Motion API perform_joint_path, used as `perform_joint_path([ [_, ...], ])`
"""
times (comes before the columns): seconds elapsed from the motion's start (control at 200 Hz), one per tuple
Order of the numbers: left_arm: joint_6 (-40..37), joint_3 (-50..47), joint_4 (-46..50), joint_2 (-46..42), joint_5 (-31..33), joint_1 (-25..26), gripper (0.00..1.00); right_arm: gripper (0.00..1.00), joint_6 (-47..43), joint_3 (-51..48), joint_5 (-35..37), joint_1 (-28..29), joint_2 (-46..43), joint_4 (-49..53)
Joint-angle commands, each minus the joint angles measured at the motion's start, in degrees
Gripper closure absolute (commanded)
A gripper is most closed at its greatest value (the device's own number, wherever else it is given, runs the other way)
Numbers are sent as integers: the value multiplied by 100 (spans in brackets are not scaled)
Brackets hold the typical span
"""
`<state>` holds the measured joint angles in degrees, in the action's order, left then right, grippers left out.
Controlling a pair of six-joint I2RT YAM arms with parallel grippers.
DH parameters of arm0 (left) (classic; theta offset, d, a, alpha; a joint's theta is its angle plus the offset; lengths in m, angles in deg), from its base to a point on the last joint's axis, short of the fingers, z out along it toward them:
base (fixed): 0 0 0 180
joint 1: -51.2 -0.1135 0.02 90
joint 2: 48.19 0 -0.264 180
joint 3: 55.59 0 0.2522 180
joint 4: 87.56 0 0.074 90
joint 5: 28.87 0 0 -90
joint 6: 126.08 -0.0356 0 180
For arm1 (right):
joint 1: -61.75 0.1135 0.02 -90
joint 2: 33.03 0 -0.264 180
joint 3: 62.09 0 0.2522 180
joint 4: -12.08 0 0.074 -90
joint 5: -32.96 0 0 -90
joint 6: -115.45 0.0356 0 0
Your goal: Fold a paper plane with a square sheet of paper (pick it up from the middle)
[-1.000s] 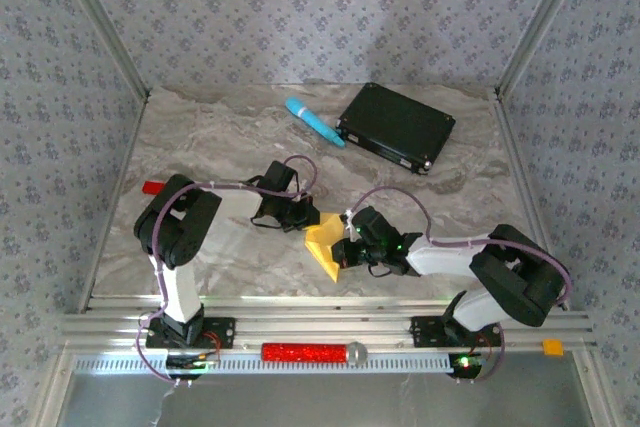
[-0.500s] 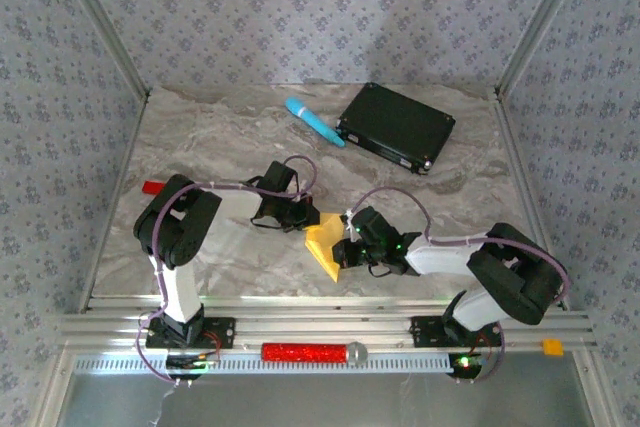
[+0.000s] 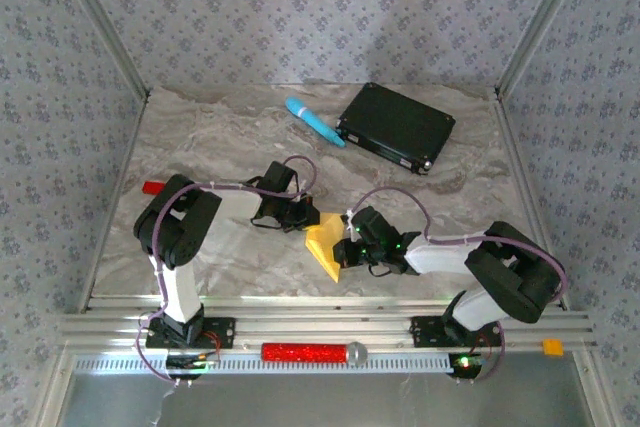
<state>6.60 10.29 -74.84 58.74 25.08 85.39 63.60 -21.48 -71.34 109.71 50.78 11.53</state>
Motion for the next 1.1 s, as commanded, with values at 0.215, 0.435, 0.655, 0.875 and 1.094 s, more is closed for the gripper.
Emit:
perform_joint_path([
  [0.215,-1,-180,350,118,260,61,95,97,39,83,28,-18,190,79],
  [0.435,7,-150,366,75,254,62,93,97,44,110,24,9,320,103],
  [0.655,-253,372,986,-346,545,47,76,97,29,142,88,16,350,217],
  [0.875,-304,255,1487,-1518,1197,-88,61,97,87,155,233,48,360,186],
  [1.094,536,-774,420,-2048,252,102,84,97,94,283,211,64,512,147],
])
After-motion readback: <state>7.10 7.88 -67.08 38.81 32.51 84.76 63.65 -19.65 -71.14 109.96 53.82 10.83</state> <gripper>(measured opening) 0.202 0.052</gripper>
